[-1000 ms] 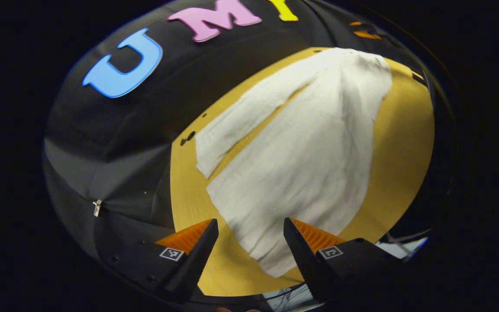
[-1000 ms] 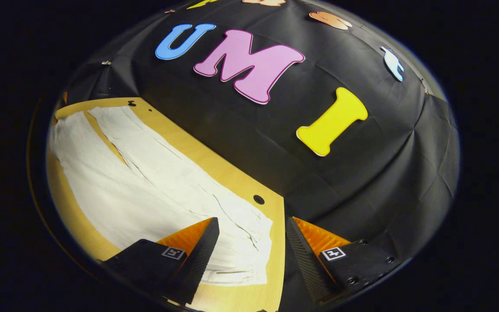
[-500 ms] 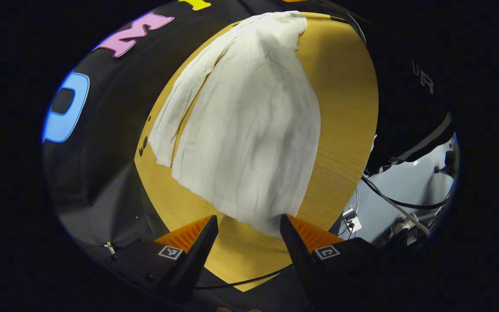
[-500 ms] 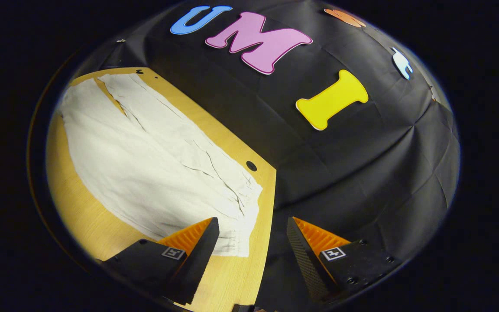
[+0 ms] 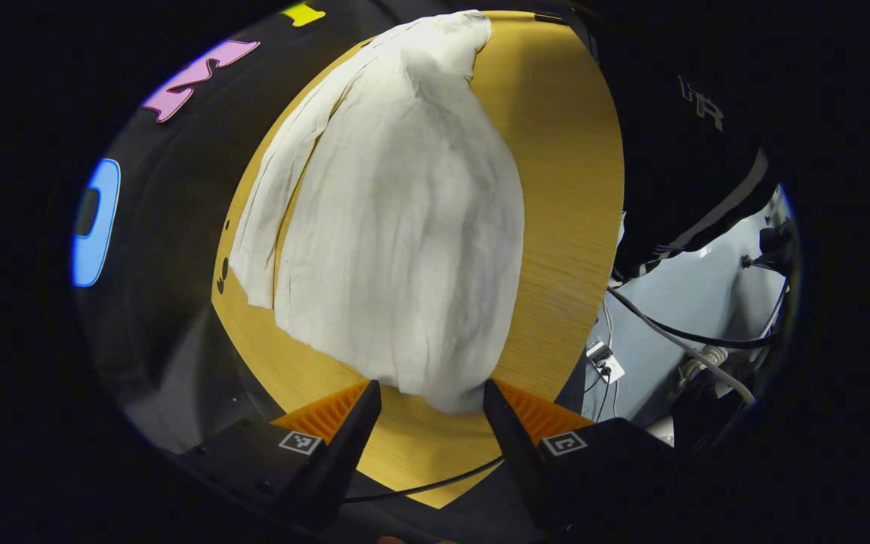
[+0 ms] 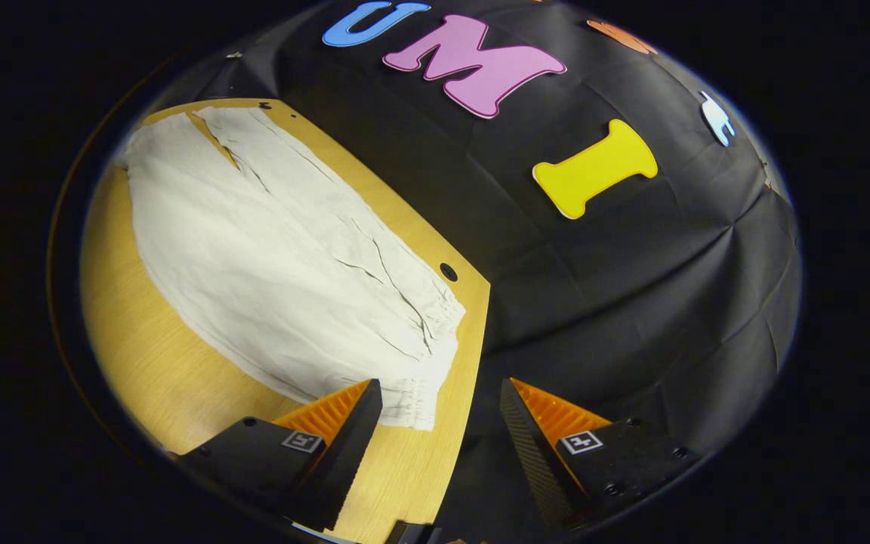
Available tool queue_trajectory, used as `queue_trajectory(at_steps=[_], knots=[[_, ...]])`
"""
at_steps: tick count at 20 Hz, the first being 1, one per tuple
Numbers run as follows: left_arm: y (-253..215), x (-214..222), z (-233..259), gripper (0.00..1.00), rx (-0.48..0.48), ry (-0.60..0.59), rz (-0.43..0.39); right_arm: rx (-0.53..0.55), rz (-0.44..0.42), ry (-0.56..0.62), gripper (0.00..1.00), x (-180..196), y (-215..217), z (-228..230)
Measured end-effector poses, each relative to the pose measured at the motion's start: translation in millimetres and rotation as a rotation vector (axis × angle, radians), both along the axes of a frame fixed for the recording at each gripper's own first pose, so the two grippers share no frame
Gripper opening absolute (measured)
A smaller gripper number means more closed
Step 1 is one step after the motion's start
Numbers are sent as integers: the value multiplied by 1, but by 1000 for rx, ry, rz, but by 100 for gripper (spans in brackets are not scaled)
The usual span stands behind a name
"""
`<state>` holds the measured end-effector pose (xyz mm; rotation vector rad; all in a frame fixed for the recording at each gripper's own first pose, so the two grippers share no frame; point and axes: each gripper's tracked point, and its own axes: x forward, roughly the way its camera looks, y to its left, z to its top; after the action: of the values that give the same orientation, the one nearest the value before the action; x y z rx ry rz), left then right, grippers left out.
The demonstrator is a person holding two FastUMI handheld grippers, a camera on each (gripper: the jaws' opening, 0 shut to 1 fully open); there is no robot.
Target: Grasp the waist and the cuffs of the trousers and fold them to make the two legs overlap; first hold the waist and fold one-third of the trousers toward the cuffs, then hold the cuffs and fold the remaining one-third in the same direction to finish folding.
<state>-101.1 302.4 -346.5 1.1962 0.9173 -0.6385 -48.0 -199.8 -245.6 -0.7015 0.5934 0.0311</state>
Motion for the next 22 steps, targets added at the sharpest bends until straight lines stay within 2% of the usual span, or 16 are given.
queue_trajectory(at_steps=[2, 5, 6, 7, 8, 9, 10, 11, 12, 13, 16, 18, 20, 22], knots=[[1, 7, -1, 89, -11, 19, 23, -40, 32, 16, 97, 2, -10, -5], [0, 31, -2, 81, 25, -5, 10, -132, 108, 45, 97, 9, -26, -10], [-1, 42, -3, 77, 41, -34, 10, -157, 132, 57, 97, 9, -31, -13], [-2, 48, -3, 67, 51, -54, 17, -178, 154, 71, 97, 10, -36, -15], [-1, 52, -6, 68, 51, -65, 28, -199, 177, 82, 97, 11, -40, -15], [-2, 55, -8, 48, 54, -81, 36, -225, 204, 95, 97, 14, -46, -19], [-5, 56, -9, 40, 56, -90, 33, -252, 231, 115, 97, 15, -51, -24], [-8, 52, -10, 22, 60, -94, 24, -279, 262, 139, 97, 14, -57, -31], [-9, 51, -13, 20, 63, -95, 11, -306, 299, 165, 97, 14, -61, -37], [-9, 51, -14, 14, 66, -96, 2, -333, 340, 190, 97, 12, -63, -43], [-7, 54, -13, 5, 63, -116, 26, -428, 499, 275, 97, 10, -65, -65], [-6, 54, -14, 5, 56, -111, 50, -471, 617, 323, 97, 7, -58, -82], [-7, 54, -14, 5, 64, -104, 53, -492, 678, 366, 97, 4, -54, -99], [-7, 54, -14, 5, 85, -103, 39, -502, 696, 377, 97, 15, -52, -112]])
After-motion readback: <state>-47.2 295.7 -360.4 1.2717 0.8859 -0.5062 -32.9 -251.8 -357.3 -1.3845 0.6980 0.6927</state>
